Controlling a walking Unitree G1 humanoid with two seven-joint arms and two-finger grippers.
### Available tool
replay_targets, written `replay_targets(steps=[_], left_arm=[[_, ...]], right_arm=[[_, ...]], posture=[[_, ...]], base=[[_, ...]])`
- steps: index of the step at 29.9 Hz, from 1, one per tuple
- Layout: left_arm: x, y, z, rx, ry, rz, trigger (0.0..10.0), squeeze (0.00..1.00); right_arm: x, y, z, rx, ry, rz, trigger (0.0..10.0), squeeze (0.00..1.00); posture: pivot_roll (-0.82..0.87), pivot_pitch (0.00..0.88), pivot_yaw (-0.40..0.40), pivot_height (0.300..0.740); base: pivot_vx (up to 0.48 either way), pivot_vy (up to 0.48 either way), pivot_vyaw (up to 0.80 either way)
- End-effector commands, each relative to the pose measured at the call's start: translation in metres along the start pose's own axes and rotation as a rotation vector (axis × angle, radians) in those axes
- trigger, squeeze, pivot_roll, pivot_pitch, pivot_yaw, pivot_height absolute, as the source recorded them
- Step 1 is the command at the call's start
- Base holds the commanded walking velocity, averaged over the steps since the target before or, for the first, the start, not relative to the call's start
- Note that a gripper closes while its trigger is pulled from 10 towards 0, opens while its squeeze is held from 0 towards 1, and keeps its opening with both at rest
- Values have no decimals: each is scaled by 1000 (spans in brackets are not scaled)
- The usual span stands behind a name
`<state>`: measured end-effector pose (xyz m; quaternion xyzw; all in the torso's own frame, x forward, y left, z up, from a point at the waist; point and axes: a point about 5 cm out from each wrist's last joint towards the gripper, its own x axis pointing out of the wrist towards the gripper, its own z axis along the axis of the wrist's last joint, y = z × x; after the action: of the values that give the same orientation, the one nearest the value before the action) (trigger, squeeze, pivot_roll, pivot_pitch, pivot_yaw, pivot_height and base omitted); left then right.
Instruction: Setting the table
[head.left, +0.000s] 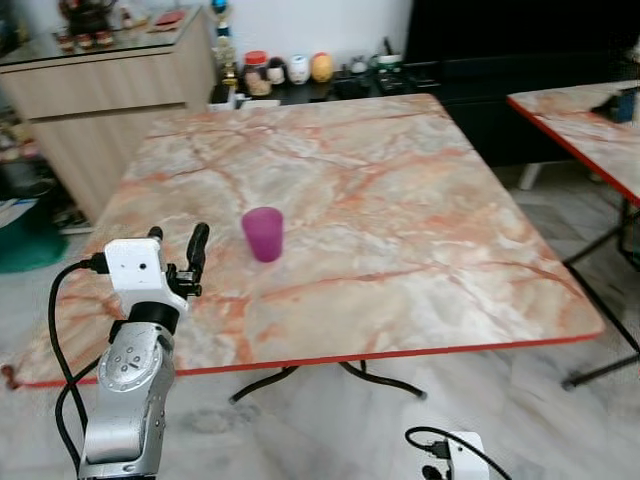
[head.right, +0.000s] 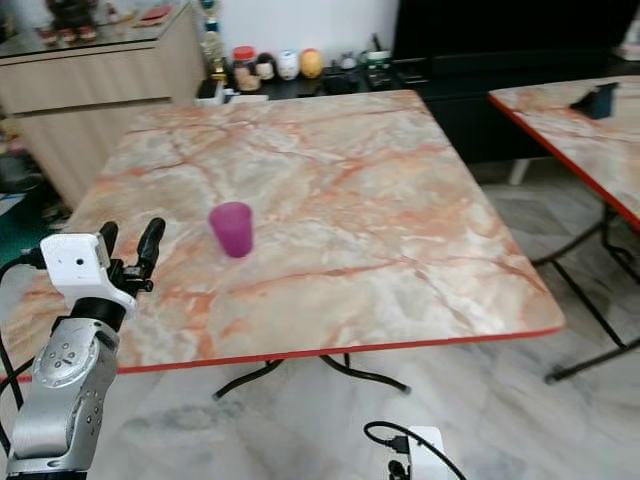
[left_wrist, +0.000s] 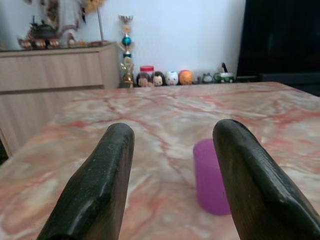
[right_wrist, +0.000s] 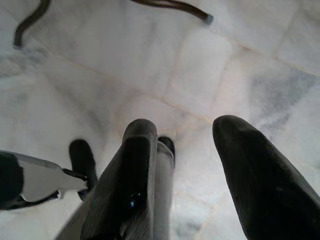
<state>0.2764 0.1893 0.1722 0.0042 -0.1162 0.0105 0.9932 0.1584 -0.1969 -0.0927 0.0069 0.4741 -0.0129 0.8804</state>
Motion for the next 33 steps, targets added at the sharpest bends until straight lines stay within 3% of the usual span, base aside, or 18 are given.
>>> replay_targets(steps=[1, 33], left_arm=[[-1, 3, 2, 2, 4, 0, 10000, 0], [-1, 3, 2, 6, 5, -3, 10000, 0]], right_arm=[[1, 4, 2, -10, -3, 9, 10000, 0], [1, 2, 2, -21, 0, -6, 10000, 0]], posture=[[-13, 0, 47, 707], [-8, 0, 48, 707]], base=[[0, 0, 0], [10, 0, 0]])
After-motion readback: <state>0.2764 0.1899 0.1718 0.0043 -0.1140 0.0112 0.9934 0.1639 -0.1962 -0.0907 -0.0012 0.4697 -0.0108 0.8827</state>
